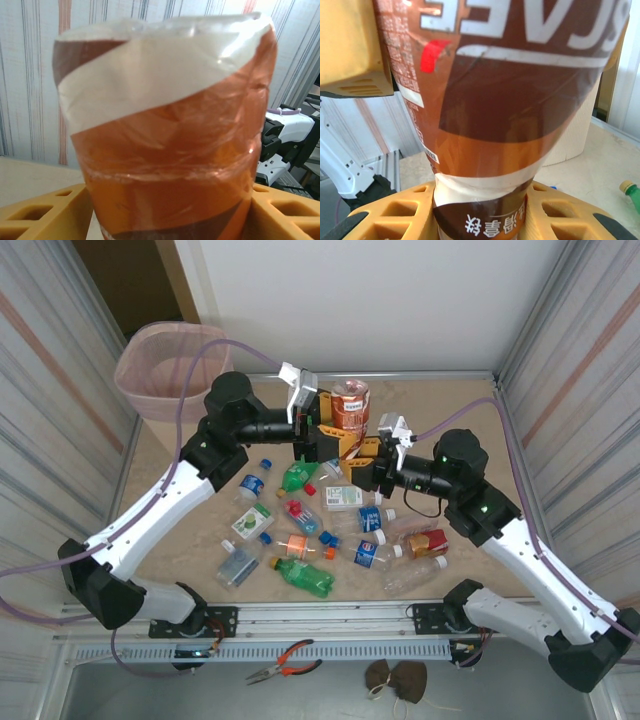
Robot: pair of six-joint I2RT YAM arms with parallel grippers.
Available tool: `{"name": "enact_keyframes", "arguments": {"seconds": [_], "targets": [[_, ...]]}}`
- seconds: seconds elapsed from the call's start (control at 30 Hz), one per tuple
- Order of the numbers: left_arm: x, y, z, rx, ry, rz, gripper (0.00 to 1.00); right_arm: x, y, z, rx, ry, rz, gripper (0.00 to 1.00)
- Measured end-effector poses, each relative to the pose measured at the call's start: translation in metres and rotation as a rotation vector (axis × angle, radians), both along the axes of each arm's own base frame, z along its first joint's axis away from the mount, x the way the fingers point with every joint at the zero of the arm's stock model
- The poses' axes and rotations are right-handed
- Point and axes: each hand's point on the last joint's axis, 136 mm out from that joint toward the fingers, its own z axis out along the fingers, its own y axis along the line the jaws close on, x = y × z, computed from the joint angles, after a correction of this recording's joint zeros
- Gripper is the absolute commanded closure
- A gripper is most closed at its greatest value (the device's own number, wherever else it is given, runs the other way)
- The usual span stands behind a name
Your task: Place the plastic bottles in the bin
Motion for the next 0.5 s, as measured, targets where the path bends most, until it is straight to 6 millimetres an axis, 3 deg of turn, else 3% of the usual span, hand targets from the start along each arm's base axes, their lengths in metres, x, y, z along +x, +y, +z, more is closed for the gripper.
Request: {"name": "enact_keyframes", "arguments": {"seconds": [0.23,0.4,0.5], "targets": [[-0.0022,-0.0018,-0.0003,0.000,-0.011,-0.006,0.43,0.0027,-0.0030,0.0009,-0.005,-0.001,-0.026,0.93],[-0.0021,-0.0017,-0.0001,0.000,-0.019,-0.004,0.46,0.0032,-0.0043,0.0015,-0.010,0.000,-0.036,0.84],[-0.0014,-0.0018,-0.0009,0.003,-0.028,0.000,0.46,0.0044,-0.0057,0.0003,-0.020,-0.006,-0.049,0.63]]}}
